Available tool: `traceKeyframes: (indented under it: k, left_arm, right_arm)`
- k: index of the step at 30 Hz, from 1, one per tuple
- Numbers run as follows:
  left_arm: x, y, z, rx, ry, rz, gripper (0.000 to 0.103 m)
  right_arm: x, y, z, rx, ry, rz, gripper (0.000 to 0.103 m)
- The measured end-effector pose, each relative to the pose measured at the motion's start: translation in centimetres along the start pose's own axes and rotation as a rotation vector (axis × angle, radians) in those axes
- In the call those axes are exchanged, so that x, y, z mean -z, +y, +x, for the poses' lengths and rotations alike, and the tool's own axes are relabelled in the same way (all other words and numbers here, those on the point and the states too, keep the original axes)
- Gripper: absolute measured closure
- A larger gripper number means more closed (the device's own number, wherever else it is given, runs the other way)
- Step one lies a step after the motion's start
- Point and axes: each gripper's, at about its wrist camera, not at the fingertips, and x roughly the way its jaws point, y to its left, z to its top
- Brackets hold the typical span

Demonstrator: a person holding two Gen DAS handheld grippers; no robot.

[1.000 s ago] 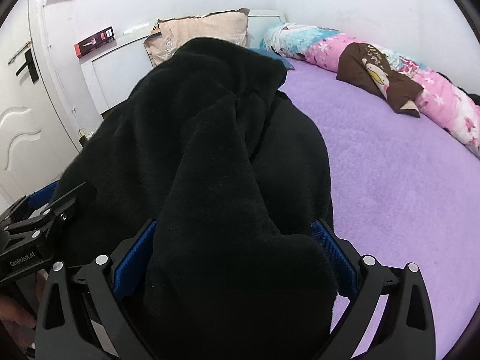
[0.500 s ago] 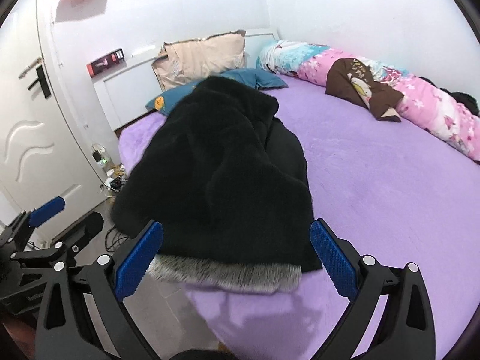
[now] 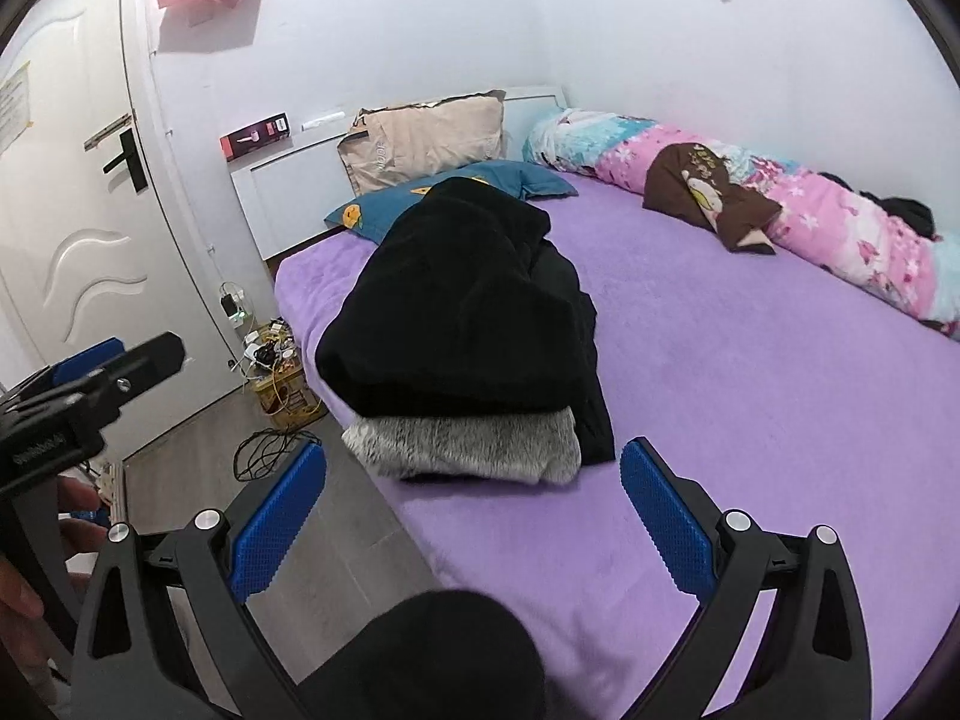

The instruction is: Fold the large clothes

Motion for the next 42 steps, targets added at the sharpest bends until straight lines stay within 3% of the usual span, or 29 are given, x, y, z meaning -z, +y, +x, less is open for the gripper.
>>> traceKeyframes:
  k: [10,42]
  left_arm:
    - [2.3,0.3,-4.1,-0.05,0.011,-0.009,0.006]
    - [2.7,0.1,-4.6,-0.062,-0.007,0.002,0.006]
  right_arm:
    - [1.2,1.8,-3.8,-0.018,-0.037,-0.033,0.006]
    - [1.8,2.9,-5.0,-0.024,-0.044,-0.058,0.006]
